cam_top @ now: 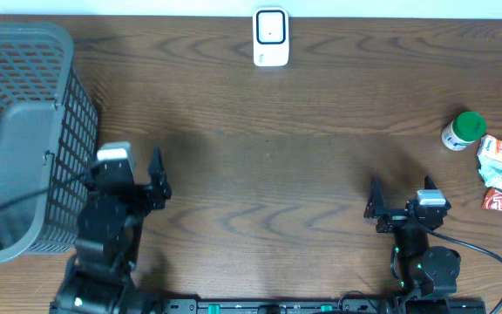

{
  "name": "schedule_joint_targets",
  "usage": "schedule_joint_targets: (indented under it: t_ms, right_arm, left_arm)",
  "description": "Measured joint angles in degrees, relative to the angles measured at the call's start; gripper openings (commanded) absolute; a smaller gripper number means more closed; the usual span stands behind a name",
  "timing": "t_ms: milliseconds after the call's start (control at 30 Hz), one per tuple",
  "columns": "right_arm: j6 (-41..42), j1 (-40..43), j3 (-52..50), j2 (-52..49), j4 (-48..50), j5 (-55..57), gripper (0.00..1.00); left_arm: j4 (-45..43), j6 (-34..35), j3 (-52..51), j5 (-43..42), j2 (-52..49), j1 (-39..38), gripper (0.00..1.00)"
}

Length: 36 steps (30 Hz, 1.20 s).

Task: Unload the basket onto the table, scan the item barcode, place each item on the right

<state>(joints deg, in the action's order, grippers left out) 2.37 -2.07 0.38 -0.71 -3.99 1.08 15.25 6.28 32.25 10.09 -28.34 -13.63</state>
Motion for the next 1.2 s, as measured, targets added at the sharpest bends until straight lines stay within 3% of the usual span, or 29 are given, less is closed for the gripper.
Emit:
schedule_joint_targets:
  t_ms: [233, 467, 800, 1200]
  right_arm:
    - [0.0, 0.0, 0.0, 0.0, 0.0, 0.0, 0.99]
    - [0.0, 0.0, 0.0, 0.0, 0.0, 0.0, 0.99]
    - [0.0, 0.0, 0.0, 0.0, 0.0, 0.0, 0.99]
    - [0.0, 0.0, 0.0, 0.0, 0.0, 0.0, 0.99]
  left_arm:
    - [-12.0, -2.5, -16.5, -4.9, 13.4, 3.6, 0.75]
    - [-20.7, -3.4, -27.7, -6.8, 20.6, 4.2, 0.75]
    - [-16.6, -3.4, -31.9, -7.2, 27.2, 6.4, 0.75]
    - [-13.9, -3.4, -31.3, -8.6, 27.7, 6.9, 0.75]
